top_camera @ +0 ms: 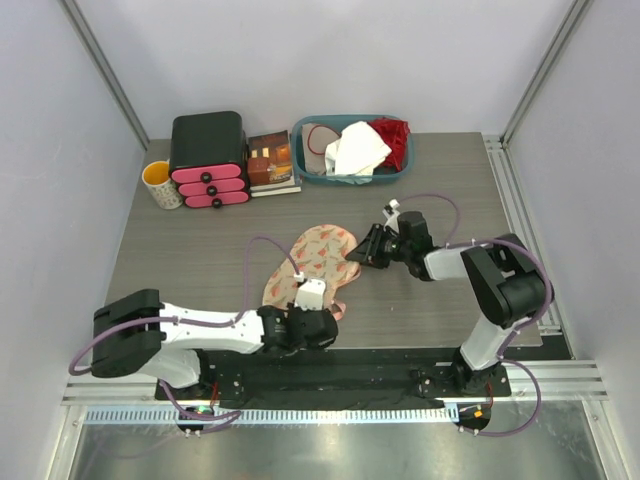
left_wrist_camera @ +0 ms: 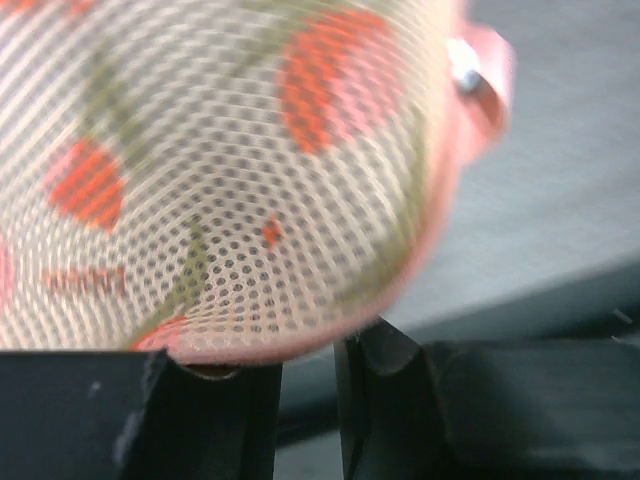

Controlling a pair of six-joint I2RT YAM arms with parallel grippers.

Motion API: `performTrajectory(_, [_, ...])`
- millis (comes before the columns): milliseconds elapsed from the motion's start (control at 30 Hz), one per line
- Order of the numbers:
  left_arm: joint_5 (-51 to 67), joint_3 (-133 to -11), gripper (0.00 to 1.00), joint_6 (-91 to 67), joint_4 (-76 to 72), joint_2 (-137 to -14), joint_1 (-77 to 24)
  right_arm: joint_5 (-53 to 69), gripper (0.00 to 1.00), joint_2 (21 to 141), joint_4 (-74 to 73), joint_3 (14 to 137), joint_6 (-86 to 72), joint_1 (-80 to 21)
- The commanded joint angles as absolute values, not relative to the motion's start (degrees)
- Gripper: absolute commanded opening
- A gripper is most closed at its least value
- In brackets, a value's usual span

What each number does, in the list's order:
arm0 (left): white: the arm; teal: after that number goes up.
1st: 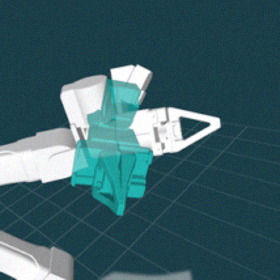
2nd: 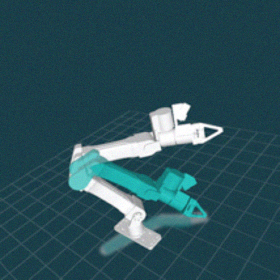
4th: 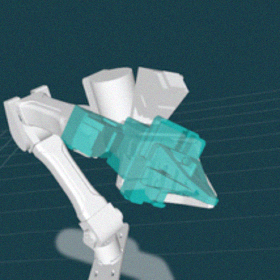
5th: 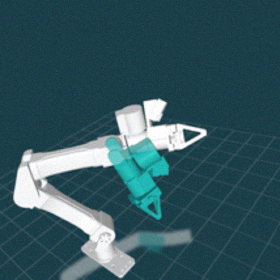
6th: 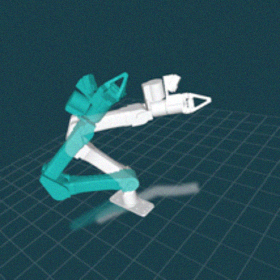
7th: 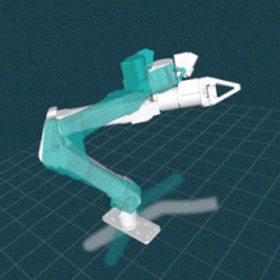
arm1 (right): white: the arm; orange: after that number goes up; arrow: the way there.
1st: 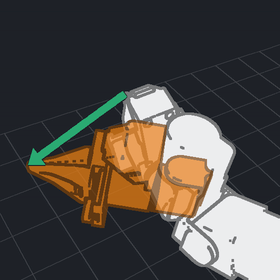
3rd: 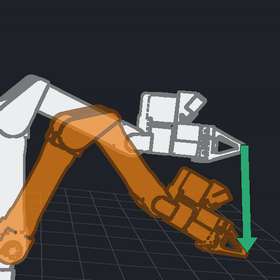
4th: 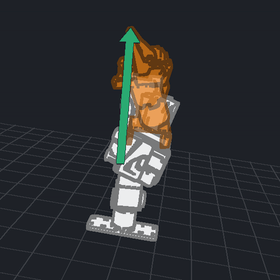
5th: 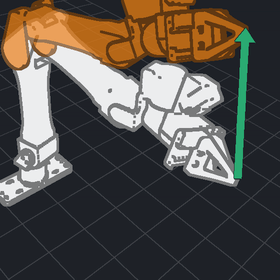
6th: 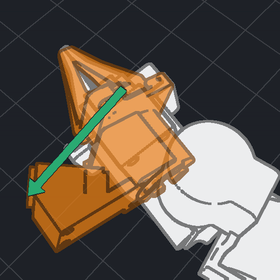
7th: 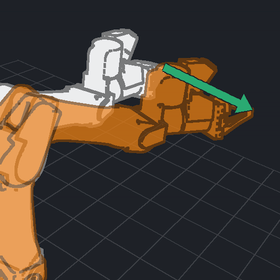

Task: Place the bra in the laundry bag and zip it closed
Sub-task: Adjust the bra in the laundry bag.

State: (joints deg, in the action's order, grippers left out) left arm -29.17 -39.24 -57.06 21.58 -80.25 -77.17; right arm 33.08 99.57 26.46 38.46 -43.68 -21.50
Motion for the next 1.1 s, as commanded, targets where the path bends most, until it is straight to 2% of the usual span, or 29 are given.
performTrajectory(0, [-37.1,-40.0,0.27,-57.7,29.1,-77.1,-71.0,28.7,0.24,90.0,30.7,31.7,-48.6,-21.5])
performTrajectory(67, [-38.7,-39.9,0.27,-54.8,29.4,-76.1,-69.2,27.0,0.21,87.1,31.1,26.7,-50.3,-21.6])
performTrajectory(267, [-42.3,-40.3,0.29,-50.8,31.6,-69.4,-66.4,18.1,0.2,70.4,31.0,14.1,-58.6,-23.5])
performTrajectory(400, [-31.8,-32.5,0.2,-49.6,23.8,-60.1,-67.1,13.1,0.2,64.9,29.7,11.6,-63.4,-28.6])
performTrajectory(567, [-20.4,-21.6,0.16,-51.7,14.9,-44.2,-68.1,3.9,0.21,58.9,27.3,9.1,-69.5,-33.5])
performTrajectory(667, [-19.1,-19.2,0.2,-53.6,15.5,-38.8,-68.1,0.3,0.22,56.9,26.4,8.4,-72.3,-35.7])
performTrajectory(800, [-18.7,-20.3,0.37,-57.7,25.9,-34.6,-68.1,-5.6,0.22,54.6,23.5,8.8,-74.9,-37.7])
performTrajectory(833, [-18.7,-20.5,0.38,-58.5,27.5,-33.4,-68.1,-6.7,0.22,54.0,22.9,8.7,-75.4,-37.9])
performTrajectory(933, [-13.9,-18.0,0.33,-58.2,23.5,-27.7,-68.1,-10.2,0.23,52.0,22.5,8.0,-77.2,-38.1])
performTrajectory(1000, [-7.3,-14.4,0.28,-55.6,11.5,-25.9,-68.1,-12.3,0.23,51.2,21.9,7.8,-77.7,-38.2])
performTrajectory(1067, [-5.2,-14.2,0.24,-54.6,6.9,-27.8,-68.1,-12.7,0.23,50.8,21.9,8.3,-77.9,-38.3])
